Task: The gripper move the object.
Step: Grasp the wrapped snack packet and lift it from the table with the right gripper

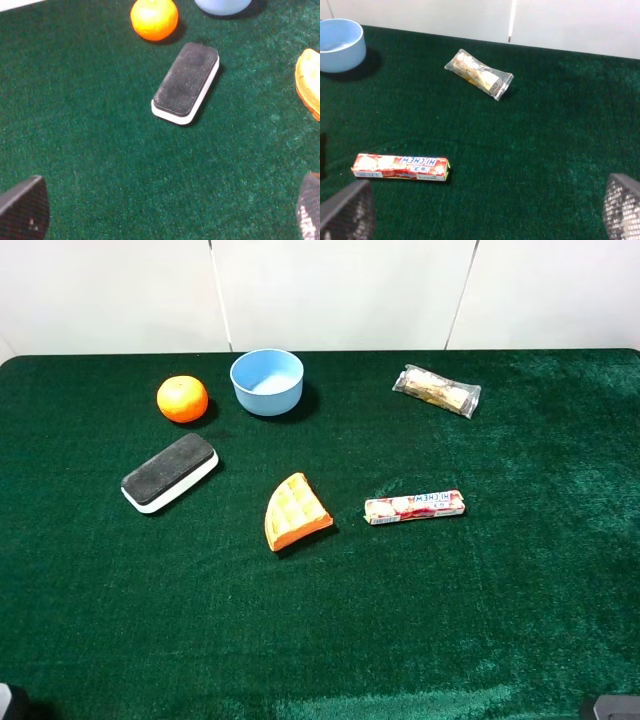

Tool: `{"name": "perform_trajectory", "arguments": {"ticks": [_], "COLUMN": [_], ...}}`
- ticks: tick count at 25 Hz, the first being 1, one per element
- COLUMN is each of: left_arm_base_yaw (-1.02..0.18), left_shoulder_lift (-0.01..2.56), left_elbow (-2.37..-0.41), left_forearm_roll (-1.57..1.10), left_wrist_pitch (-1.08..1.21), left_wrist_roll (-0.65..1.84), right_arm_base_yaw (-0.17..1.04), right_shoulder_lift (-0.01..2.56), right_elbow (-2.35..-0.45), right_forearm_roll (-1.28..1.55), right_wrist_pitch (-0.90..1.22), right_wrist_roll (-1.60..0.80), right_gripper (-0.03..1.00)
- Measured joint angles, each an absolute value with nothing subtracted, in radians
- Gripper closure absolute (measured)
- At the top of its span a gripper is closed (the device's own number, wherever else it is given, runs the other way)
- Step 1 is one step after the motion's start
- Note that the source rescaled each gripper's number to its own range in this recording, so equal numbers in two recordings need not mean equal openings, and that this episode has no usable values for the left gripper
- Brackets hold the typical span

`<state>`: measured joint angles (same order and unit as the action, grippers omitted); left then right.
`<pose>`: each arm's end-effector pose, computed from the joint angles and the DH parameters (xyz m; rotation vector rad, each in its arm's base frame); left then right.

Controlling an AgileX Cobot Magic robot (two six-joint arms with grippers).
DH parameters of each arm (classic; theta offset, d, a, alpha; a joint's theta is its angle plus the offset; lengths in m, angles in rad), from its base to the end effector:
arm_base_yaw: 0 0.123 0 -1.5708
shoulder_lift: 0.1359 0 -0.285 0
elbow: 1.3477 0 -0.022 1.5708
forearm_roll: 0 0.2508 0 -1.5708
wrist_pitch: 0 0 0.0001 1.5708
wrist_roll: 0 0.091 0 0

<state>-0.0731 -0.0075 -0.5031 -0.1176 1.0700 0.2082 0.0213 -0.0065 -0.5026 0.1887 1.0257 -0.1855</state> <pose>-0.0077 -0.0088 0.2778 0.2924 2.0168 -0.0560 -0.0058 0.0145 0.2820 -0.2109 1.9771 0.1181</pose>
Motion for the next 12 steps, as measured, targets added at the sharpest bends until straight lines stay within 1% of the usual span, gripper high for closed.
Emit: {"name": "perform_trajectory", "arguments": {"ticks": [7, 12], "left_arm_base_yaw": [-0.073, -0.073], "left_shoulder_lift": [-0.008, -0.008], "left_elbow": [-0.503, -0.503], "left_forearm_roll": [-0.118, -0.118], "left_wrist_pitch": [1.070, 1.070], "left_wrist_roll": [0.208, 0.208], "right_arm_base_yaw": [0.021, 0.021], "right_shoulder_lift": [0.007, 0.187], "right_elbow": [-0.503, -0.546], "right_forearm_roll": [0.171, 0.141], "right_wrist_pitch": [1.024, 0.988], "right_wrist_roll": [-0.185, -0.185], "right_gripper": [-0.03, -0.03]}}
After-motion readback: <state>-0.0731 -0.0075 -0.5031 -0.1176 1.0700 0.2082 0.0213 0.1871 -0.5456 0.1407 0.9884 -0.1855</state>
